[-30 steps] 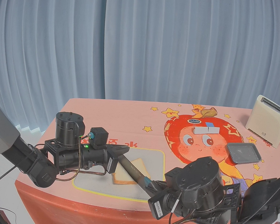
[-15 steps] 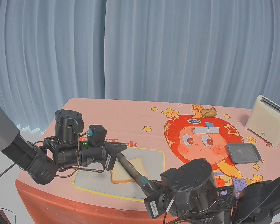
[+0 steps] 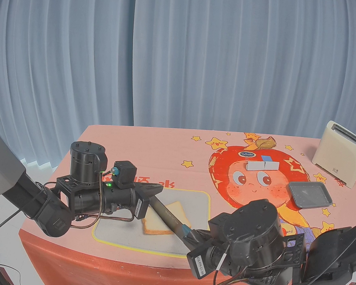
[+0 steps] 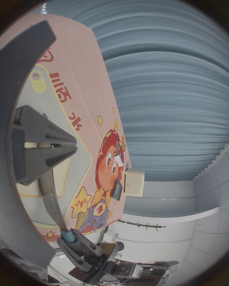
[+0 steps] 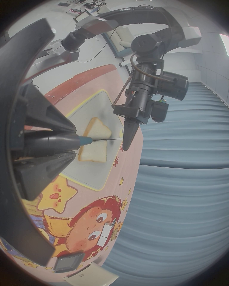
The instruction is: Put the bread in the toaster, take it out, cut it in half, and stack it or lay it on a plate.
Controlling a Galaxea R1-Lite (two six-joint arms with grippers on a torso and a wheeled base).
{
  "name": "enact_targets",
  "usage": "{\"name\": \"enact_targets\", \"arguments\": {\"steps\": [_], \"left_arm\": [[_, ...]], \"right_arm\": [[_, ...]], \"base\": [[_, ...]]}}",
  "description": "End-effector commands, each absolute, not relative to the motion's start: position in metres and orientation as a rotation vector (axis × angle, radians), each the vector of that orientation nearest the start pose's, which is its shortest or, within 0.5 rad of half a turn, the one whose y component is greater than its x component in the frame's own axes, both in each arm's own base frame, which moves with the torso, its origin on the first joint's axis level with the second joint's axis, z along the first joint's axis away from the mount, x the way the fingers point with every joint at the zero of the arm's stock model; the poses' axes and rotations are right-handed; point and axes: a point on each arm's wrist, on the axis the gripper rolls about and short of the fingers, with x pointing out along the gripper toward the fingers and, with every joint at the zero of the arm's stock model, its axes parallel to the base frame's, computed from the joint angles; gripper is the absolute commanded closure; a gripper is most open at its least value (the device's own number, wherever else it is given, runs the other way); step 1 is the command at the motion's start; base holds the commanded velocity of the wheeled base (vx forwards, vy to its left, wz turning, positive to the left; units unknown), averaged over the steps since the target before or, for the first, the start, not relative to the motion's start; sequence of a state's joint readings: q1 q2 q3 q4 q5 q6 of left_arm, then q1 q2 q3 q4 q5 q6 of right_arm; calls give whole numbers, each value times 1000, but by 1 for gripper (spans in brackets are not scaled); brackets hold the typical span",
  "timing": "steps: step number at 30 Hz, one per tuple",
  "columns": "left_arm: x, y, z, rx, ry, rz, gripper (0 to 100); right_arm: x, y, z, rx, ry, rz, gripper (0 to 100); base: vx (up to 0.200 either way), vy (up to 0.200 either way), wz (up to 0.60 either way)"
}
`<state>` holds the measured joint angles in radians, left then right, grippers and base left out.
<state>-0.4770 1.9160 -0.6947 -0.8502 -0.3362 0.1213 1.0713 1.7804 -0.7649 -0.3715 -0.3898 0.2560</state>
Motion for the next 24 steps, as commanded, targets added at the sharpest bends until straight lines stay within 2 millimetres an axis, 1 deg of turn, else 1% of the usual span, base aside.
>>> {"name": "enact_targets", "arguments": {"steps": [1, 3, 8, 17, 24], "left_arm": [[283, -158, 102, 145, 354, -835, 100], [283, -159, 96, 149, 375, -838, 100], [283, -159, 94, 151, 379, -839, 100], [289, -159, 99, 146, 355, -830, 100], [288, -159, 105, 144, 336, -829, 100]], "right_arm": [[150, 255, 136, -164, 527, 587, 100], [150, 253, 139, -158, 519, 583, 100], [151, 253, 139, -159, 521, 580, 100], [151, 258, 130, -177, 543, 584, 100], [152, 262, 123, -192, 560, 579, 100]], "base": [[0, 0, 0], [0, 0, 0], [0, 0, 0], [0, 0, 0], [0, 0, 0]]}}
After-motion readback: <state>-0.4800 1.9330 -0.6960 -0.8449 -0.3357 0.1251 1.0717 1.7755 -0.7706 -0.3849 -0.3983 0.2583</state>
